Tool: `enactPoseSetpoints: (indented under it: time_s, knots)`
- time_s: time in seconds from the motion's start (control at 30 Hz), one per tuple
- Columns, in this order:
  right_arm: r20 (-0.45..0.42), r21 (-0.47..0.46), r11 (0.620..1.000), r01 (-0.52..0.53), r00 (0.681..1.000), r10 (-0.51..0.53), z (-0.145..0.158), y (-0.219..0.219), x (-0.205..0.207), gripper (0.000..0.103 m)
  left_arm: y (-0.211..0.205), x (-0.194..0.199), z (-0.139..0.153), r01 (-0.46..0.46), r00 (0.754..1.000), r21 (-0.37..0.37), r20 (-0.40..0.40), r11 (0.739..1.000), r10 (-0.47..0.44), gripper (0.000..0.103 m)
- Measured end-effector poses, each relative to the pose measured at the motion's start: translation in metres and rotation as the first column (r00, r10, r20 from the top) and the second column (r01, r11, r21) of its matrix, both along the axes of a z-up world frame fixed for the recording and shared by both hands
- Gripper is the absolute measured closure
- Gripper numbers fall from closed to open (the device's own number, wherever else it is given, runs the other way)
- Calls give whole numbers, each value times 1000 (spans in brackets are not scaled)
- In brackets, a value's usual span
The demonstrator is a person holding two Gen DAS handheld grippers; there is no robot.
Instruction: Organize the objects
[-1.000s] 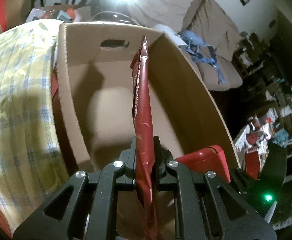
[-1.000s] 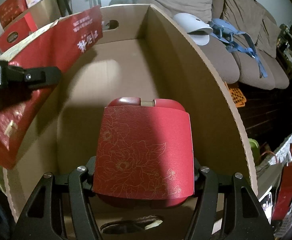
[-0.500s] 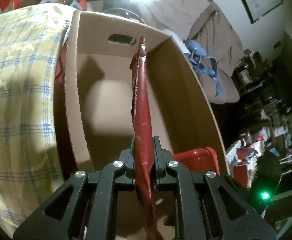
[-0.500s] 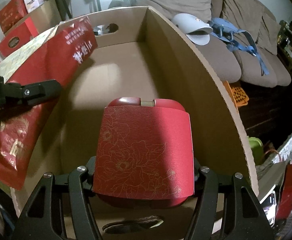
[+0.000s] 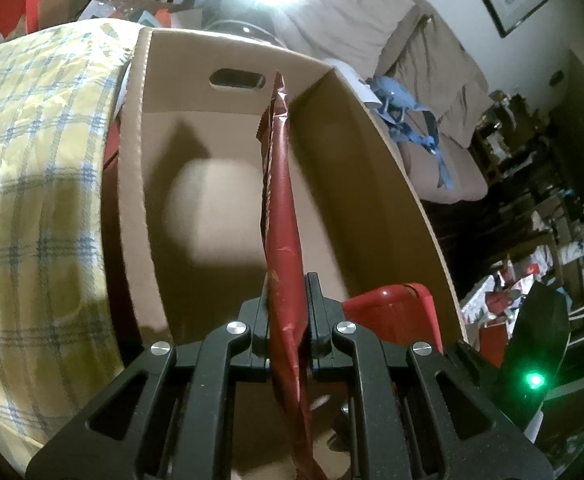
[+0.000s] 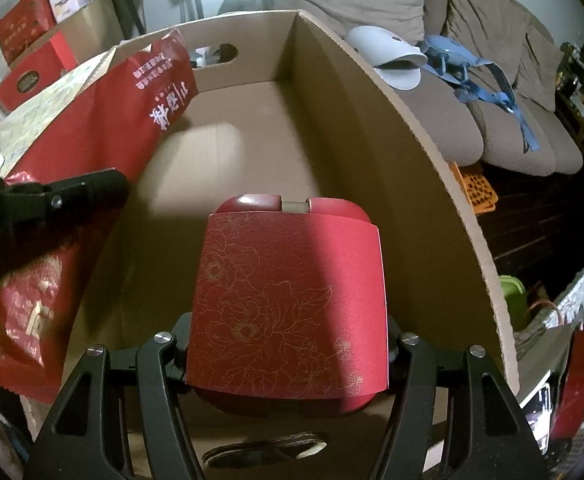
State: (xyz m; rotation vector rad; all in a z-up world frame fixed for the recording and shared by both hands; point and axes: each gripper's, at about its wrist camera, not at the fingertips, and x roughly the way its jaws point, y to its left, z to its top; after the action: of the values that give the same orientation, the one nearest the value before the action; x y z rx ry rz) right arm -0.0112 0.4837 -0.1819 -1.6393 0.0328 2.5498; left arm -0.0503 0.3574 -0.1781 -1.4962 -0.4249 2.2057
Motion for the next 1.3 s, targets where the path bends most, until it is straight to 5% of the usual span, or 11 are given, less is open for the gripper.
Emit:
enactPoseSetpoints:
  time_s: [0.33, 0.67, 1.3]
  knots:
    - [-19, 0, 1000, -14, 1000, 14, 3, 3, 1, 38, 9, 6, 0, 28, 1000, 30, 9, 999, -29, 91]
    - [-26, -18, 1000, 5, 1000, -5, 4, 9, 2, 38, -3, 12, -2, -39, 999, 114, 24, 993, 37, 91]
    - [15, -1, 1000, -15, 1000, 15, -7, 5, 2, 38, 5, 15, -11, 4, 1000, 73, 30, 997, -6, 91]
